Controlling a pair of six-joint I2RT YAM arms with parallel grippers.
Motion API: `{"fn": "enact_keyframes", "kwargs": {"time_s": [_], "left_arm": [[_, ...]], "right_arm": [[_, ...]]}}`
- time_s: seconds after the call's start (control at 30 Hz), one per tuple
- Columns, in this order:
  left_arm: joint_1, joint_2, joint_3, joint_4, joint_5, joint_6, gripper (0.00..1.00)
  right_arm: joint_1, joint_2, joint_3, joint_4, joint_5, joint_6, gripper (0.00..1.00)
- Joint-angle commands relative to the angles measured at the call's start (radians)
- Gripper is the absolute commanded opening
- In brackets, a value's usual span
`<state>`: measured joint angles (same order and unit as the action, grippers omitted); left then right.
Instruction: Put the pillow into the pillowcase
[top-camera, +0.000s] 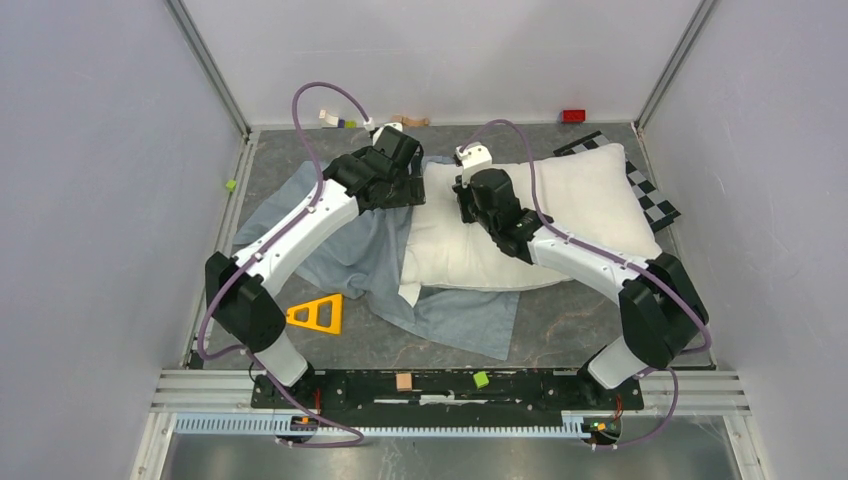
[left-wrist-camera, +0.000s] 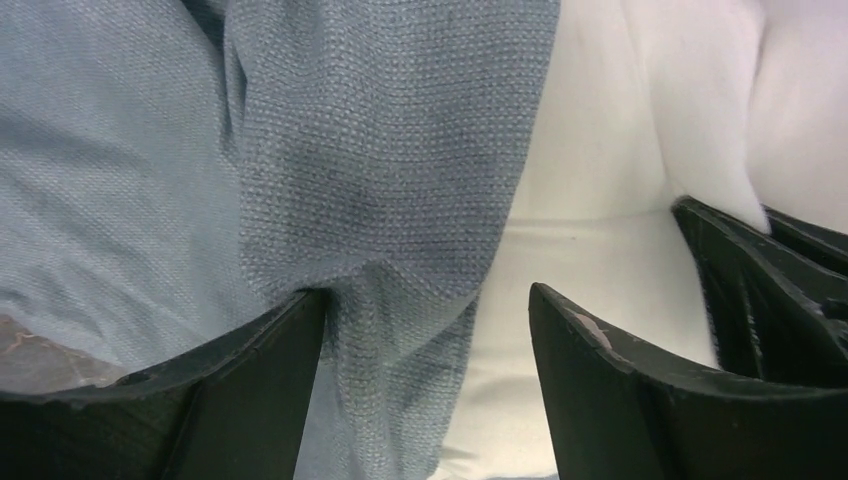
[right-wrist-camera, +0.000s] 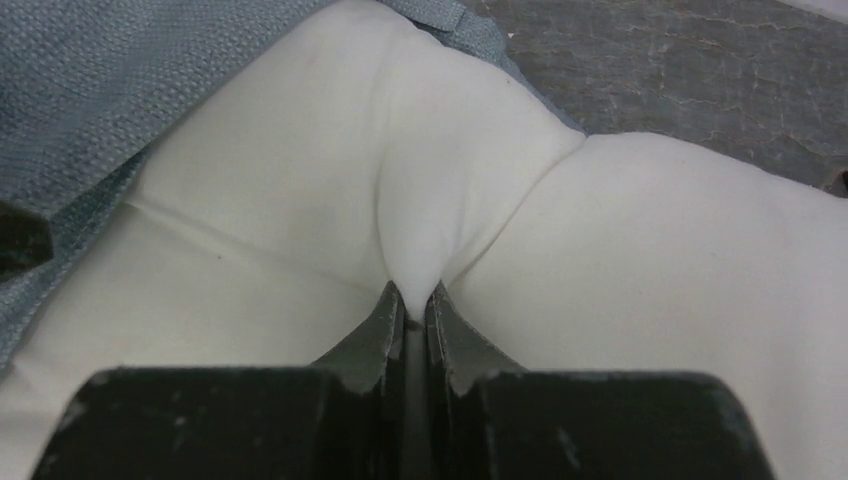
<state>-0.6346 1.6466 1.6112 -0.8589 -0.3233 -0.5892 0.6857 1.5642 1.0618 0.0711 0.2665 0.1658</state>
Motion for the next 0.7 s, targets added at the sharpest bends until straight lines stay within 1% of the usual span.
{"fn": "enact_keyframes", "kwargs": {"time_s": [0.0,0.1,0.17,0.23,0.3,0.47,0.53,0.6,0.67], "left_arm": [[-0.001,0.023,0.044,-0.008,-0.062,0.062,0.79],[-0.001,0.069,0.089,-0.010,-0.092,0.067,0.77],[0.000,0.080,0.114,-0.015,-0.133,0.080,0.78],[0.001,0.076,0.140,-0.023,-0.144,0.090,0.82],[0.001,0.060,0.156,-0.029,-0.158,0.098,0.86],[-0.002,0.031,0.212,-0.070,-0.147,0.114,0.89],[-0.016,0.025,0.245,-0.099,-0.140,0.119,0.89],[-0.045,0.018,0.267,-0.125,-0.165,0.127,0.89],[-0.064,-0.005,0.255,-0.138,-0.175,0.121,0.86]], "right_arm": [[0.012,-0.054,0.046,-0.102,-0.014,-0.051,0.21],[0.012,-0.103,0.050,-0.107,-0.010,-0.139,0.59],[0.011,-0.129,0.052,-0.116,-0.021,-0.232,0.81],[0.011,-0.137,0.063,-0.153,-0.021,-0.321,0.97],[0.006,-0.141,0.060,-0.187,-0.033,-0.411,0.98],[-0.014,-0.148,0.026,-0.228,-0.058,-0.495,0.98],[-0.017,-0.137,0.015,-0.235,-0.062,-0.513,0.98],[-0.027,-0.112,0.008,-0.241,-0.090,-0.513,0.98],[-0.044,-0.095,-0.013,-0.223,-0.140,-0.488,0.98]]}}
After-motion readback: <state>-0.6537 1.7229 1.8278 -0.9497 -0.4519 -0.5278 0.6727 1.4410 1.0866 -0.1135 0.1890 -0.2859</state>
